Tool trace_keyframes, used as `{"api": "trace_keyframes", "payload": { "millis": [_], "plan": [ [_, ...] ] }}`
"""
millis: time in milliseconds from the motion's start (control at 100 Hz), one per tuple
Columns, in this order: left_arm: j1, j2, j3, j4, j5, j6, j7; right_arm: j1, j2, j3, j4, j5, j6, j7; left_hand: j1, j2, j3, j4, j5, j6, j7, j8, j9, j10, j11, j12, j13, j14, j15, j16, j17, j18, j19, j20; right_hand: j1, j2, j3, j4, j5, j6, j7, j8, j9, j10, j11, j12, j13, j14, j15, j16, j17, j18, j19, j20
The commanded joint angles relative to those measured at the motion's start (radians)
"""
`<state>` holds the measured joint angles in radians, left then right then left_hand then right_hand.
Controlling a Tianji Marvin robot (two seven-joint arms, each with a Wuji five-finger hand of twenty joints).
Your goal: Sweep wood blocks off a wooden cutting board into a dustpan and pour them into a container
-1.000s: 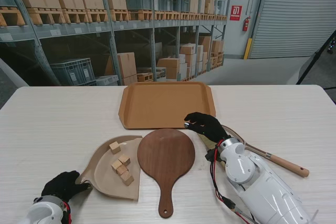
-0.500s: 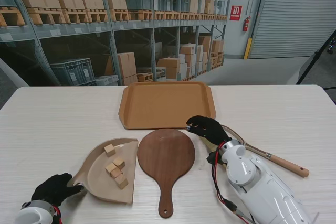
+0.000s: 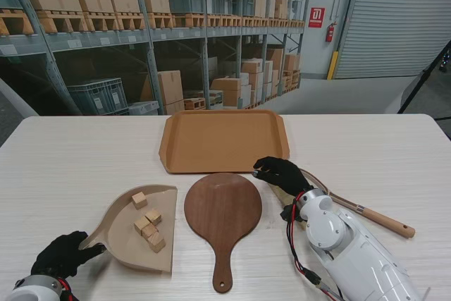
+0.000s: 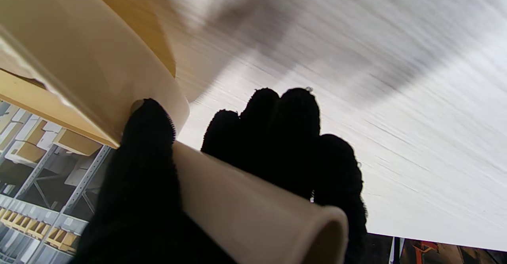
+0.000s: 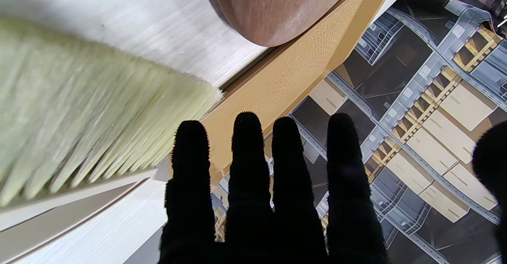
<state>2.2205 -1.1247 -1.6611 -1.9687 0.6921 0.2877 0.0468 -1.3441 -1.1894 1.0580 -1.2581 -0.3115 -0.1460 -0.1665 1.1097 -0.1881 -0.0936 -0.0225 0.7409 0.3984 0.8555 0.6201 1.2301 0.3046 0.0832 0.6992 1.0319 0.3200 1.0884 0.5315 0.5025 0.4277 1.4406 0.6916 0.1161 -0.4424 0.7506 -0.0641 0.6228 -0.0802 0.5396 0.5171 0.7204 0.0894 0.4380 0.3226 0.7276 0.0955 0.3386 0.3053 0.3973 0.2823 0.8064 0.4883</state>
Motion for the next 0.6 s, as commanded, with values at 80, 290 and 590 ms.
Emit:
{"api": "trace_keyframes", "payload": {
  "millis": [80, 290, 590],
  "plan": [
    [0.016, -0.016, -0.007, -0.008, -0.039, -0.006, 0.017, -0.011, 0.002, -0.001, -0.004, -0.006, 0.003, 0.018, 0.143, 0.193, 0.086, 0.004, 0.039, 0.005, 0.078, 0.034, 0.008, -0.262, 1.195, 0.019, 0.017, -0.153, 0.074, 0.011, -0.046, -0.039, -0.006, 0.027, 0.017, -0.002, -0.022, 0.030, 0.001, -0.006, 0.011, -0.008, -0.022, -0.010, 0.024, 0.007, -0.008, -0.007, 0.021, 0.007, 0.000, 0.012, 0.028, 0.023],
    [0.022, -0.031, -0.015, -0.012, -0.114, -0.017, 0.058, -0.013, 0.003, 0.001, -0.006, -0.007, 0.007, 0.022, 0.146, 0.194, 0.085, 0.004, 0.037, 0.009, 0.080, 0.042, 0.005, -0.258, 1.199, 0.023, 0.013, -0.148, 0.078, 0.011, -0.051, -0.035, -0.006, 0.030, 0.022, -0.001, -0.023, 0.030, 0.003, -0.007, 0.012, -0.008, -0.021, -0.008, 0.024, 0.010, -0.009, -0.007, 0.022, 0.008, -0.003, 0.014, 0.027, 0.024],
    [0.015, -0.039, -0.030, -0.018, -0.153, -0.032, 0.078, -0.011, 0.004, -0.002, -0.005, -0.007, 0.007, 0.025, 0.148, 0.195, 0.084, 0.005, 0.040, 0.013, 0.079, 0.052, 0.008, -0.254, 1.203, 0.027, 0.014, -0.147, 0.086, 0.012, -0.052, -0.032, -0.004, 0.036, 0.032, 0.000, -0.021, 0.030, 0.004, -0.007, 0.011, -0.008, -0.020, -0.009, 0.024, 0.012, -0.010, -0.006, 0.024, 0.010, -0.008, 0.017, 0.025, 0.025]
  ]
}}
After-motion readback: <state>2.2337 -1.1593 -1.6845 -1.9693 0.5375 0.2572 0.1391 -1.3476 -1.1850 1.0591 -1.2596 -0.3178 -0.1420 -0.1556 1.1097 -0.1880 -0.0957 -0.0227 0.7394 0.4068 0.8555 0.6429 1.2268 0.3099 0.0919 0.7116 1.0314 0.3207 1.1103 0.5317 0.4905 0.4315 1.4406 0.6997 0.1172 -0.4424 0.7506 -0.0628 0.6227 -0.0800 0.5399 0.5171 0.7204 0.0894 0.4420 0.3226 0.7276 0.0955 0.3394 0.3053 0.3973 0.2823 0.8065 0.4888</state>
